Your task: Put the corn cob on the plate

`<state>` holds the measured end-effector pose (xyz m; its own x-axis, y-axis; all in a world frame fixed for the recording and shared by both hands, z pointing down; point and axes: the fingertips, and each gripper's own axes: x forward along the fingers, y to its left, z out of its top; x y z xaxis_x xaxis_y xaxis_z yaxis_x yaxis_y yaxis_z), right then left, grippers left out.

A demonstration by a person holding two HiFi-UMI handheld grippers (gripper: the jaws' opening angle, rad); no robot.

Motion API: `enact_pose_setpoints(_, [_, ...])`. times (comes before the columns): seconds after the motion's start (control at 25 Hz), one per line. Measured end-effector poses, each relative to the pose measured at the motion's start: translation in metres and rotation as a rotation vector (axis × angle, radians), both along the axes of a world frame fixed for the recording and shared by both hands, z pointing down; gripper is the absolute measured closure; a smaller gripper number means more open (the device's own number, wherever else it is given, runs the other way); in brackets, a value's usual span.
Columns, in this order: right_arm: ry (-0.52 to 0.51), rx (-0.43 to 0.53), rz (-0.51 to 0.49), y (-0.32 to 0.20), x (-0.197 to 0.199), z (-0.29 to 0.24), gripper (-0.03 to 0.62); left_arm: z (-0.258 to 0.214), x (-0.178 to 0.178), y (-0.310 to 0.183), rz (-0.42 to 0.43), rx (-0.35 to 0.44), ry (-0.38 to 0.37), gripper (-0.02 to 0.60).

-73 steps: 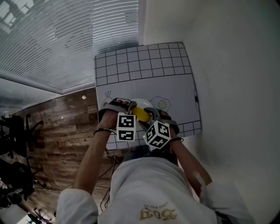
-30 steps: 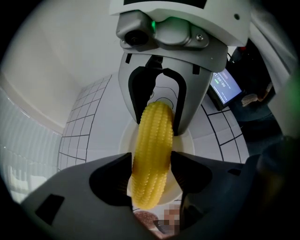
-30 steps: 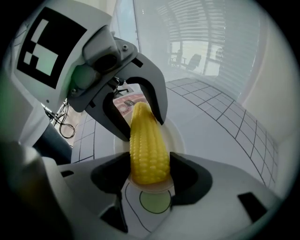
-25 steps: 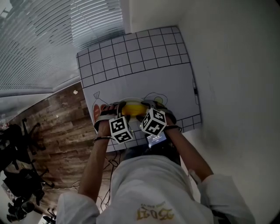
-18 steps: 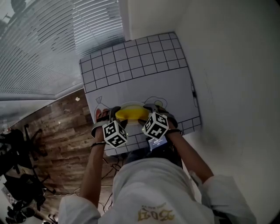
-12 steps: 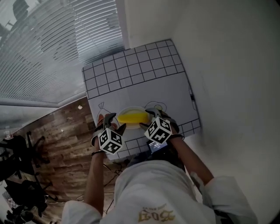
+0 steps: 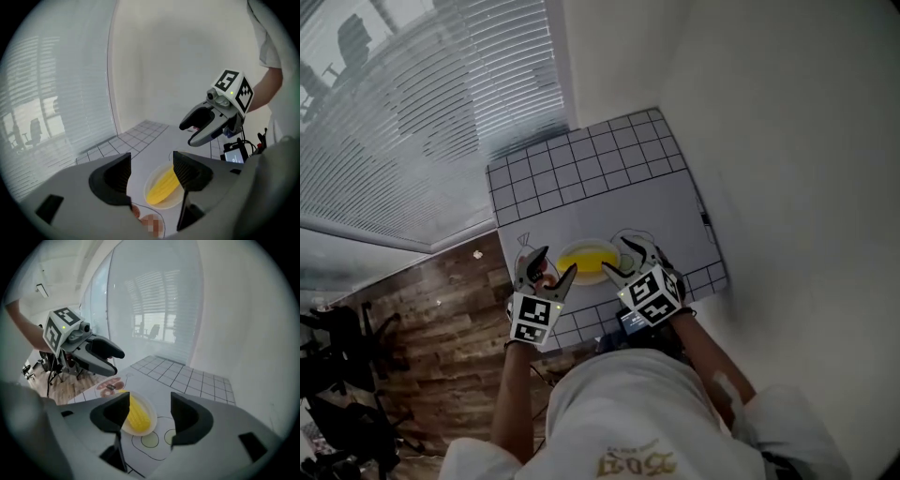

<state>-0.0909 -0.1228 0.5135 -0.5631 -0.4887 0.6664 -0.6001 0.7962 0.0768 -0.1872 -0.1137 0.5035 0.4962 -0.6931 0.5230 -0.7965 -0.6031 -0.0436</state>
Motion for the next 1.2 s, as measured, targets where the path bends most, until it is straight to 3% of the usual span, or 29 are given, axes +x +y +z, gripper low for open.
enact_pose_setpoints(0.08, [-0.053,0.059,0.052,-0.003,0.002,-0.019,0.319,-0.018,0.0,0.001,-0.02,0.039,0.067,0.306])
enact_pose_setpoints(0.2, [-0.141,0.167,0.148,-0.008,0.005,-0.048,0.345,-0.039,-0.007,0.003,-0.081,0.087,0.145,0.418])
enact_pose_setpoints(0.24, [-0.159,0.197,0.17,-0.009,0.006,-0.057,0.393,-0.048,-0.01,0.003,-0.106,0.113,0.168,0.471])
enact_pose_setpoints(0.28, [-0.173,0.218,0.18,-0.009,0.005,-0.065,0.579,-0.057,-0.014,0.004,-0.126,0.14,0.196,0.574])
enact_pose_setpoints(0.48, [-0.285,0.252,0.144,-0.003,-0.011,-0.101,0.588,-0.101,-0.021,0.006,-0.156,0.256,0.294,0.574])
enact_pose_setpoints(0.64, [-0.344,0.29,0.141,-0.001,-0.013,-0.121,0.588,-0.112,-0.026,0.006,-0.168,0.294,0.288,0.574])
enact_pose_setpoints(1.2, [-0.326,0.324,0.164,-0.009,-0.002,-0.129,0.588,-0.111,-0.037,0.001,-0.179,0.305,0.249,0.574])
